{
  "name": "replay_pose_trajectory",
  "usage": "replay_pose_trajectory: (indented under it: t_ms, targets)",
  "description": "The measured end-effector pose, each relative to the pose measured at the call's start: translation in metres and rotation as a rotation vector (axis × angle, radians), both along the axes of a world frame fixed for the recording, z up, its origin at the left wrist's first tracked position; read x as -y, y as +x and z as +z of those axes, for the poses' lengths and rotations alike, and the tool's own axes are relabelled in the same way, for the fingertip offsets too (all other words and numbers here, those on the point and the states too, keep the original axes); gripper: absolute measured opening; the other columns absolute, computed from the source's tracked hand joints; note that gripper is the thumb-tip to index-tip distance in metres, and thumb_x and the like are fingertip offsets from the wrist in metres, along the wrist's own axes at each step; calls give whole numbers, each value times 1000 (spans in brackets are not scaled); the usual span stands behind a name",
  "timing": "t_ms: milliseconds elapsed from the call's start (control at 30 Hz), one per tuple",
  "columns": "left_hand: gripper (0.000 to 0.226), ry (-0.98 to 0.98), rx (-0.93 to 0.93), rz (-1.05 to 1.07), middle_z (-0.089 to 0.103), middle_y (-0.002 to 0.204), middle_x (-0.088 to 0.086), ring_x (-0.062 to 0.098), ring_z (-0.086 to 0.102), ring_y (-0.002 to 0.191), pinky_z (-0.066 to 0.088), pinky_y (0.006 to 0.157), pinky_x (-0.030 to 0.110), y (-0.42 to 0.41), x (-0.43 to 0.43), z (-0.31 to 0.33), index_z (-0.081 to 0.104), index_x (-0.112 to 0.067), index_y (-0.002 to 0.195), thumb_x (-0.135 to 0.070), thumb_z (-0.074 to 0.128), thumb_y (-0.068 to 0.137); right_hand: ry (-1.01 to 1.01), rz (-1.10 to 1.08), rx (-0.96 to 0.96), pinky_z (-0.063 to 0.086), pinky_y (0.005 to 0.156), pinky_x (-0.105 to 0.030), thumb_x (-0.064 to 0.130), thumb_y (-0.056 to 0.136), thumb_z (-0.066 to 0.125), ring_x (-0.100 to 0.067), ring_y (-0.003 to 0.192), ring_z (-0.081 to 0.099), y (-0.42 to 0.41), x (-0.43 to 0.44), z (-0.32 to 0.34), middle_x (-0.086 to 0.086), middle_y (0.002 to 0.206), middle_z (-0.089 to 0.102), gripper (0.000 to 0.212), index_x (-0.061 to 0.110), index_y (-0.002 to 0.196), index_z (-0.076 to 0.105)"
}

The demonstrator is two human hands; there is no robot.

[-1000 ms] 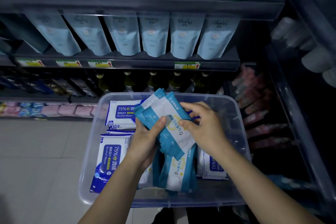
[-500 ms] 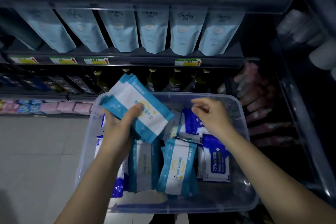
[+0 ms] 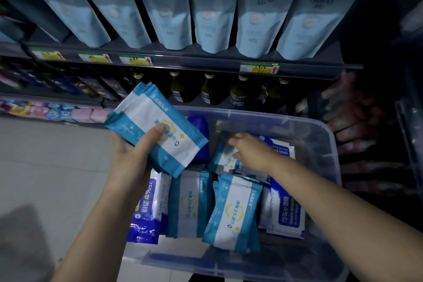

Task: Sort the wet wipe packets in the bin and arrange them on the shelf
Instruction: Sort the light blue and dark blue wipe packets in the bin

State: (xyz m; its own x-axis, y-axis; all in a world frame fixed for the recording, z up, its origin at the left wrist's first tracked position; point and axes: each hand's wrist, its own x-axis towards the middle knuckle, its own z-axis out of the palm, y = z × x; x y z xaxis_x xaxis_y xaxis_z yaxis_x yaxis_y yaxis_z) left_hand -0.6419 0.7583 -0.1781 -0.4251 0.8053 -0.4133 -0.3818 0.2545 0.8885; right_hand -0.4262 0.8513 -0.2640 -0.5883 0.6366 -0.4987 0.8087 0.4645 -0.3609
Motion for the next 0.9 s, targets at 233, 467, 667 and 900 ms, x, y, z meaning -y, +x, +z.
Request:
replay_pose_trajectory:
  t_ms: [233,467,667,900]
  targets:
    - [70,-30,18,12,66,116,13,31,68,98,57,63,33,-3,10,-9,42,-9,132,-18,73,70,124,303,151,34,95,-38,7,86,57,-25,125,31,-14,-10,-2,7,152,25,75,35,146,23]
    - [70,-22,40,46,68,113,8,27,69,97,57,69,34,2,16,-7,42,-12,131,-18,73,68,132,30,22,34,69,-34,14,89,52,-31,102,52,-8,-8,0,-8,108,51,18,11,105,44]
    - [73,-6,74,30,67,115,10,26,69,97,57,69,34,8,16,-3,42,-11,131,-12,79,67,232,-93,-138,38,79,-31,20,92,54,-22,107,52,5,1,32,2,122,46,26,17,117,60]
    - [70,2,171,-112,66,118,13,30,67,101,57,71,37,17,11,1,44,-12,131,-20,75,69,365,-121,-429,50,79,-34,4,82,61,-26,91,63,27,7,105,-2,107,63,19,11,99,68]
